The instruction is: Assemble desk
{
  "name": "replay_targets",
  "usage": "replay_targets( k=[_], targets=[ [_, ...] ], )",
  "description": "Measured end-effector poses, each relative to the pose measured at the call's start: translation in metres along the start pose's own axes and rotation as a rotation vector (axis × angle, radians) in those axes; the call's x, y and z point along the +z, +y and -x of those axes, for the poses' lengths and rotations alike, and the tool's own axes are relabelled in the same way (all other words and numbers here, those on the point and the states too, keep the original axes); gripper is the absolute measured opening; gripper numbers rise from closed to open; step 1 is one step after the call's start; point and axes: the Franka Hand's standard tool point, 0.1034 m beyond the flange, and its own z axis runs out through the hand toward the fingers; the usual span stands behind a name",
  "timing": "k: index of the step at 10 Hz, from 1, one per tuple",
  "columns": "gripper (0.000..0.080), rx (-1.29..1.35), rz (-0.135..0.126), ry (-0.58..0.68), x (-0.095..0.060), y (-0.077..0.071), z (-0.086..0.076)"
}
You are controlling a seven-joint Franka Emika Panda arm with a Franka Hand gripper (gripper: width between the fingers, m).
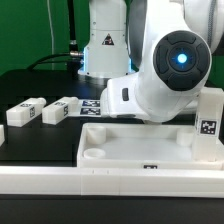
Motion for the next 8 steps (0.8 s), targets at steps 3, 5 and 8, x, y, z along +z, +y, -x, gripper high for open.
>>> replay_targets(
  k=[3, 5, 8],
  targets=[
    [0.051, 0.0, 0.0, 0.0, 0.001, 0.0003, -0.001],
    [0.0371, 0.001, 0.0, 0.0, 0.001, 0.0003, -0.0009],
    [0.0287, -0.002, -0.001, 0.0, 0.0005, 0.0007, -0.0006]
  ],
)
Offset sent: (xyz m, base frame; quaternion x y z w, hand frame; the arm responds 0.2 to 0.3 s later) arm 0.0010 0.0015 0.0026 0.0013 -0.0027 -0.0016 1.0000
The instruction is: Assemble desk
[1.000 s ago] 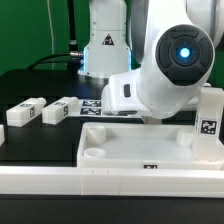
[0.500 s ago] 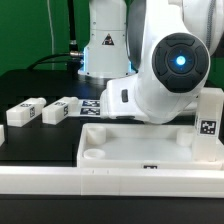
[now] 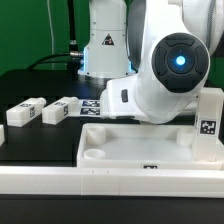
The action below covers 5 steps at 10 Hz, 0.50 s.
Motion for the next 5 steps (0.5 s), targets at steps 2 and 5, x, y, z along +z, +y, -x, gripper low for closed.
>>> replay_targets(
  k=[2, 5],
  targets=[
    [0.0287, -0.027, -0.004, 0.01, -0.011, 0.003, 0.007],
    [0.0287, -0.109, -0.014, -0.02, -0.051, 0.017, 0.039]
  ],
)
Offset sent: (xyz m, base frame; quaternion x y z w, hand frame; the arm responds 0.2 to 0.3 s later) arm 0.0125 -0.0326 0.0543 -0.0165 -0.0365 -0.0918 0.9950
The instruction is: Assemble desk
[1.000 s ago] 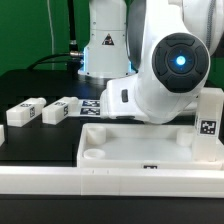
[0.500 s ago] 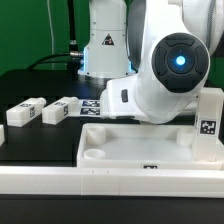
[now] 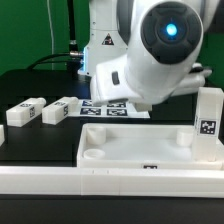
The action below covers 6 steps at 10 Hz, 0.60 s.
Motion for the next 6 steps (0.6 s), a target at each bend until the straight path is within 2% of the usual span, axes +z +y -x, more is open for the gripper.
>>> replay_targets(
  k=[1, 4, 5, 6],
  targets=[
    [0.0287, -0.001, 0.003, 0.023, -0.01, 0.0, -0.002],
    [0.0288, -0.002, 0.006, 0.043, -0.01, 0.0, -0.005],
    [0.0288, -0.002, 0.016, 0.124, -0.017, 0.001, -0.013],
    [0.0288, -0.023, 0.026, 0.205, -0.025, 0.004, -0.012]
  ],
)
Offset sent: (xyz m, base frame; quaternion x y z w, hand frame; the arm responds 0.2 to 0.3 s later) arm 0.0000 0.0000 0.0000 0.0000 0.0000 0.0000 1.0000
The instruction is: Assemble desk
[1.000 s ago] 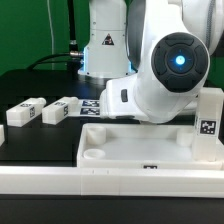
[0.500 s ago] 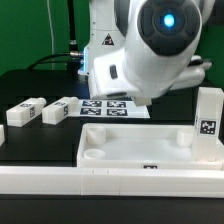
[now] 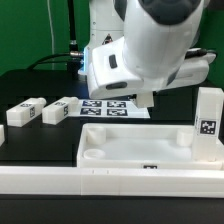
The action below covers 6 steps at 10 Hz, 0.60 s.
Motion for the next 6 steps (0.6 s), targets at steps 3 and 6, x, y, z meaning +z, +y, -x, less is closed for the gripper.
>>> replay_targets(
  k=[3, 6],
  targets=[
    [0.0288, -0.031, 0.002, 0.187, -0.052, 0.016, 0.013],
    [0.0289, -0.011, 0.022, 0.374, -0.077, 0.019, 0.011]
  ],
)
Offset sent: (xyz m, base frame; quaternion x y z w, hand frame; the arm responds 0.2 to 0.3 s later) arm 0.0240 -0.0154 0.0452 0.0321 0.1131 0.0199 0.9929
